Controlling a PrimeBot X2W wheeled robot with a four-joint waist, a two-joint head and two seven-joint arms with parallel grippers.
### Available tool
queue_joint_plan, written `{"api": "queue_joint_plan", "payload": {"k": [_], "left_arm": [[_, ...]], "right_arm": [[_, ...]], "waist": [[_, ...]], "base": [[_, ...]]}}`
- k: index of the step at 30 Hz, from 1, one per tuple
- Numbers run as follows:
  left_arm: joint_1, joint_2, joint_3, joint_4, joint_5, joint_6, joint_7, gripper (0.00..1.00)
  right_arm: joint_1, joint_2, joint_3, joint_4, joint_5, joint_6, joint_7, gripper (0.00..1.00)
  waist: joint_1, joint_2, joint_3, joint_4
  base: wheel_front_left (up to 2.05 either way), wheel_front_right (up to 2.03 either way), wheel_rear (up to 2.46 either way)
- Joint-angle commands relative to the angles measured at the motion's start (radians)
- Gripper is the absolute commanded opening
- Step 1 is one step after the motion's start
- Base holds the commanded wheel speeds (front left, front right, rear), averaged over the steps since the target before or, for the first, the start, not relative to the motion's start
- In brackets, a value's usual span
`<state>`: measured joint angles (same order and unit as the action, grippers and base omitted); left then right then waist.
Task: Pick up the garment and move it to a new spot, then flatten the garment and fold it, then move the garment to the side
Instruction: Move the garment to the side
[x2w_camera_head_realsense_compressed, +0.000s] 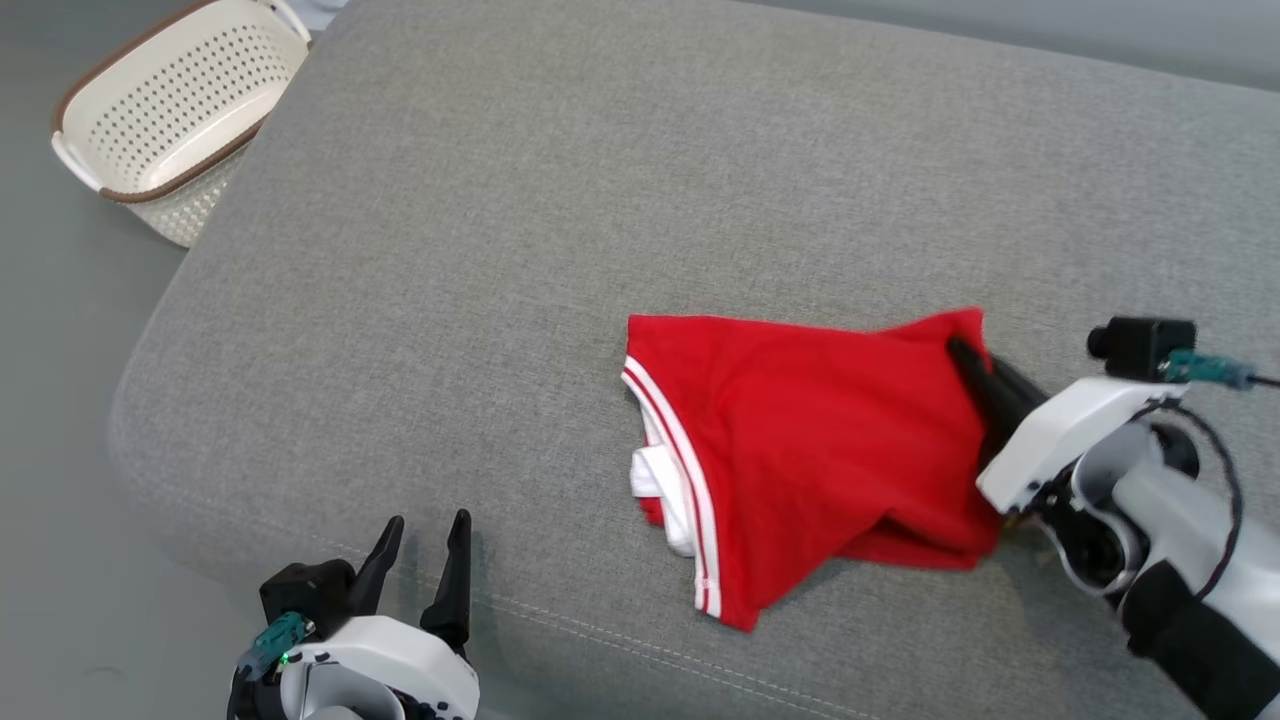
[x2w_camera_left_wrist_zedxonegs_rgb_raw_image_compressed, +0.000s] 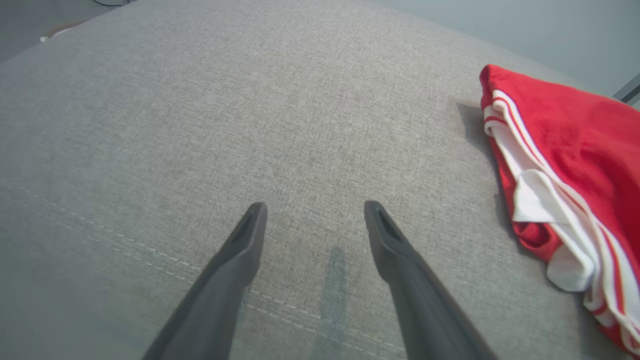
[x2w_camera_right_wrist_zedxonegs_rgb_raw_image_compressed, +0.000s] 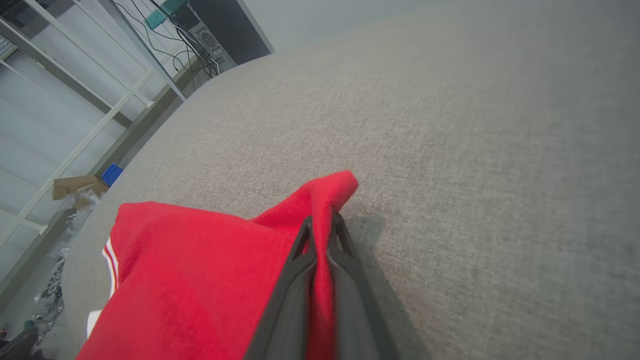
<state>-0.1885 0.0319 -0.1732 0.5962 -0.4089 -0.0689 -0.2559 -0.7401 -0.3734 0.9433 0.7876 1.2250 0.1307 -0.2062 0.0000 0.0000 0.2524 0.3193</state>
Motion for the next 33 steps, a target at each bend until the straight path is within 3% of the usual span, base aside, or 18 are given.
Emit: {"api": "queue_joint_plan", "payload": {"k": [1, 10, 16, 33], "left_arm": [[-0.015, 0.018, 0.038, -0.023, -0.008, 0.005, -0.006, 1.0], [0.001, 0.018, 0.043, -0.034, -0.015, -0.003, -0.006, 1.0], [0.001, 0.018, 0.046, -0.036, -0.002, -0.011, -0.006, 1.0], [-0.027, 0.018, 0.056, -0.051, 0.057, -0.03, -0.006, 1.0]], "right_arm": [[-0.016, -0.023, -0.01, -0.026, 0.005, 0.0, -0.027, 0.0], [-0.094, -0.104, -0.051, -0.223, -0.021, 0.0, -0.054, 0.0], [-0.057, -0.121, -0.074, -0.356, -0.008, 0.0, -0.055, 0.0], [0.096, -0.072, -0.105, -0.311, 0.069, 0.0, -0.055, 0.0]], "waist": [[0.0, 0.0, -0.009, -0.009], [0.0, 0.0, -0.076, -0.098], [0.0, 0.0, -0.13, -0.206], [0.0, 0.0, -0.147, -0.472]], "base": [[0.0, 0.0, 0.0], [0.0, 0.0, 0.0], [0.0, 0.0, 0.0], [0.0, 0.0, 0.0]]}}
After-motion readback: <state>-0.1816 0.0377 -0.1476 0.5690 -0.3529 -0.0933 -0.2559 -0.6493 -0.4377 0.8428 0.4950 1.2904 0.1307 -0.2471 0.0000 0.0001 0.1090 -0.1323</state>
